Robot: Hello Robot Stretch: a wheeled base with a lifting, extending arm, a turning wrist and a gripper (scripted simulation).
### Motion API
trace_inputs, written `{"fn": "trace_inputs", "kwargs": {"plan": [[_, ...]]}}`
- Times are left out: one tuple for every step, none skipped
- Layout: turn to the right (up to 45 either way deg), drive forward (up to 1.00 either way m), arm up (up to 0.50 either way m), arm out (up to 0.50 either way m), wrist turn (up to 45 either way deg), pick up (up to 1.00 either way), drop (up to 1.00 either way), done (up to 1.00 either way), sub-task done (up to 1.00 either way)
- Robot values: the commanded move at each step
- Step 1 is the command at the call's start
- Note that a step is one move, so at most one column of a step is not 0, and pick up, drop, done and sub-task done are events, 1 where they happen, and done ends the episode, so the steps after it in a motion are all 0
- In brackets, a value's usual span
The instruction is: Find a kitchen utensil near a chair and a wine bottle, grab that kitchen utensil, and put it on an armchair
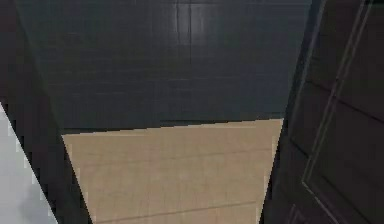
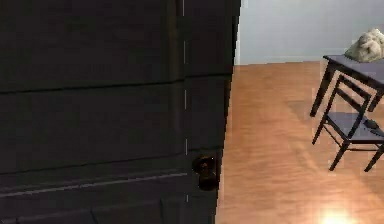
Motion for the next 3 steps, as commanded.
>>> {"fn": "trace_inputs", "kwargs": {"plan": [[0.0,0.9,0.0,0.0,0.0,0.0,0.0,0.0,0.0],[45.0,0.0,0.0,0.0,0.0,0.0,0.0,0.0,0.0],[27.0,0.0,0.0,0.0,0.0,0.0,0.0,0.0,0.0]]}}
